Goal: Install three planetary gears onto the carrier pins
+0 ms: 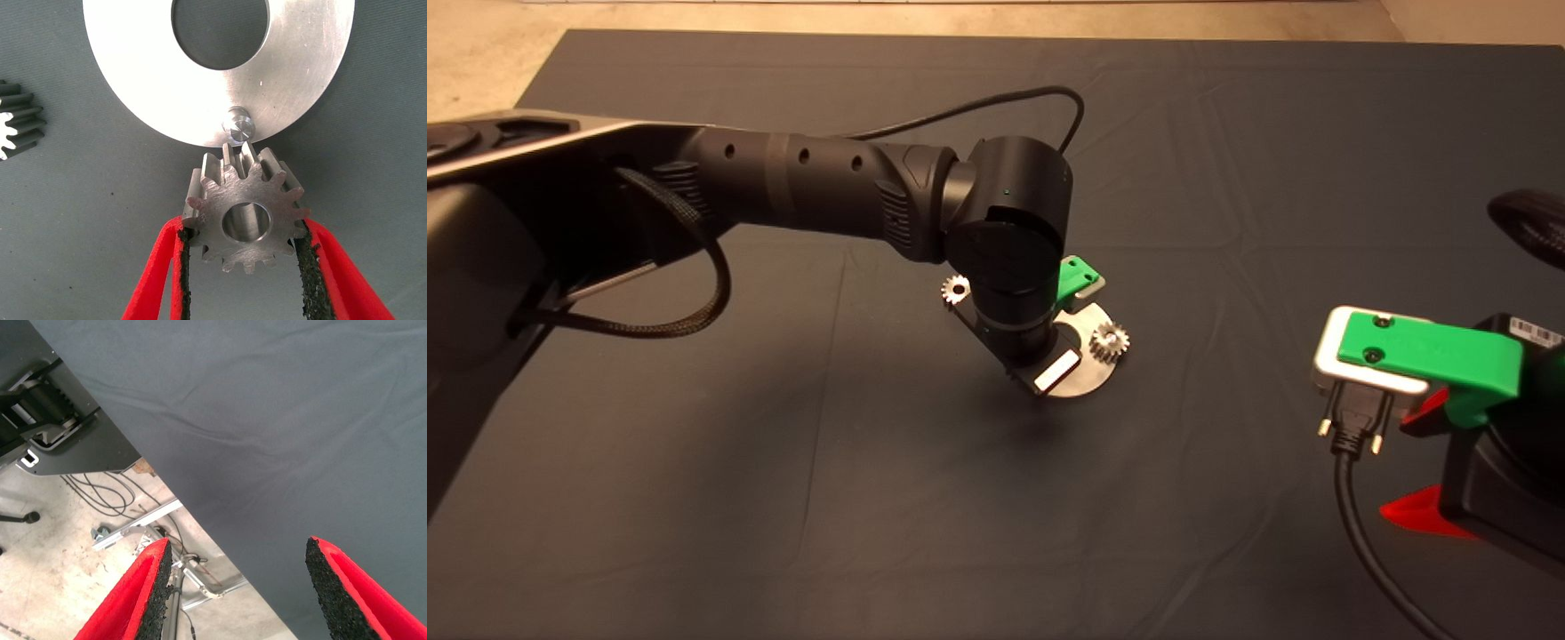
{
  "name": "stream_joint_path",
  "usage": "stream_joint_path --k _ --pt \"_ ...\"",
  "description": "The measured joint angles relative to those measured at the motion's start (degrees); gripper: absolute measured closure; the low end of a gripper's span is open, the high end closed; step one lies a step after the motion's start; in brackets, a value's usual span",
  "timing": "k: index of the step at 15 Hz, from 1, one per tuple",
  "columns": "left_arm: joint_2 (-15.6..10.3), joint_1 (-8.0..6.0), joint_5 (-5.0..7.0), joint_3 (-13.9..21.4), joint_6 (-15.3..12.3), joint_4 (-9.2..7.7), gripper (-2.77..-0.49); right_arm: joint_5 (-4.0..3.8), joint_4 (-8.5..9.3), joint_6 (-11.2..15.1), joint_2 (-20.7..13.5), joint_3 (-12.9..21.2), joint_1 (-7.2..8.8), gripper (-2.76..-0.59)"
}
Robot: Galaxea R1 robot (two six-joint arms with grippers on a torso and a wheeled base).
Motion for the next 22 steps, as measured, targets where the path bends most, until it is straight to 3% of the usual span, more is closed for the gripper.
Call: stream_joint_path --k 3,9,10,15,22 --pt "0.33 -0.29 -0.02 -0.11 0.0 0.02 -0.83 0.08 0.04 0.0 0.03 0.0 -1.41 -1.47" --pt "0.58 -0.29 0.0 -0.23 0.0 0.05 -0.83 0.11 0.16 0.02 0.01 0.02 -10.46 -1.47" --pt "0.59 -0.29 0.02 -0.23 0.0 0.05 -0.83 0.11 0.16 0.02 0.04 0.06 -11.19 -1.47" --pt "1.55 -0.29 0.0 -0.67 0.02 0.51 -0.83 0.04 0.16 -0.01 0.04 0.06 -11.13 -1.47" --pt "1.72 -0.27 -0.02 -1.11 0.04 4.05 -0.83 0.01 0.16 -0.01 0.02 0.06 -11.12 -1.47"
